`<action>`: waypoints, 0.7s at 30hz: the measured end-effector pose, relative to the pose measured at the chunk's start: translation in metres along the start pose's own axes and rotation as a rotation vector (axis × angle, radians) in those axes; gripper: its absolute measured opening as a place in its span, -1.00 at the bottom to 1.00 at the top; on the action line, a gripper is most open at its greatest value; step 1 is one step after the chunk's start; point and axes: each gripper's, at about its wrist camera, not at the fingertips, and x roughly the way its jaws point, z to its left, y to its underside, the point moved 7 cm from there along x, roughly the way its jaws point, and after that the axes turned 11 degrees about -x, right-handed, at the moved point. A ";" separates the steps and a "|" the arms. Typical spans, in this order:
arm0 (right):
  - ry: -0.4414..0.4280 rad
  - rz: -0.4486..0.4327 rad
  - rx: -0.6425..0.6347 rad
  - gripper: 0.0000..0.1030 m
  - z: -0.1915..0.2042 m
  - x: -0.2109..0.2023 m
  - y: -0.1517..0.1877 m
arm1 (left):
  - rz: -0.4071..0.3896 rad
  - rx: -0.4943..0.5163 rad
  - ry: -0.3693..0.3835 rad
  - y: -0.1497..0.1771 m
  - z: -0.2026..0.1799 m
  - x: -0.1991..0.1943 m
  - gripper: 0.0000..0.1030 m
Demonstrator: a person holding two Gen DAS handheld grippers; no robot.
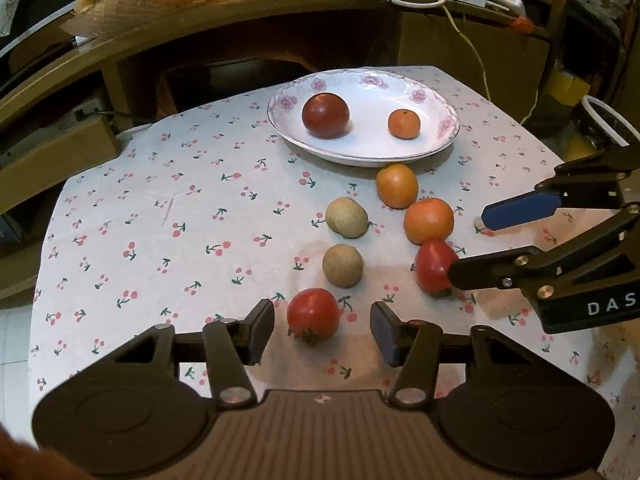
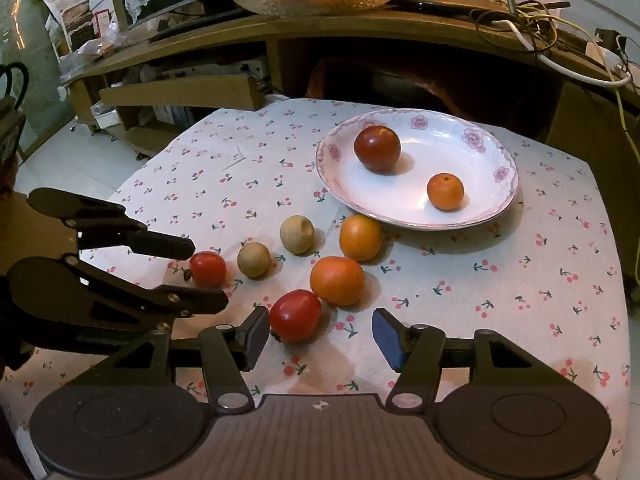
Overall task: Organize fruits
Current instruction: 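Move the left gripper to a small red tomato while the right approaches a red tomato, then grasp the small red tomato with the left gripper while the right grasps the red tomato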
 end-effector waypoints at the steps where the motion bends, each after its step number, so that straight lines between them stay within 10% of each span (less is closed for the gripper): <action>1: 0.000 0.002 0.003 0.16 -0.001 0.001 0.000 | 0.005 0.002 -0.003 0.001 0.000 0.002 0.10; 8: -0.010 0.008 0.000 0.16 0.004 0.005 -0.002 | 0.000 0.022 -0.016 0.002 -0.002 0.001 -0.35; 21: -0.011 0.044 0.008 0.18 0.012 0.026 -0.003 | 0.016 0.028 -0.006 0.004 0.000 0.002 -0.33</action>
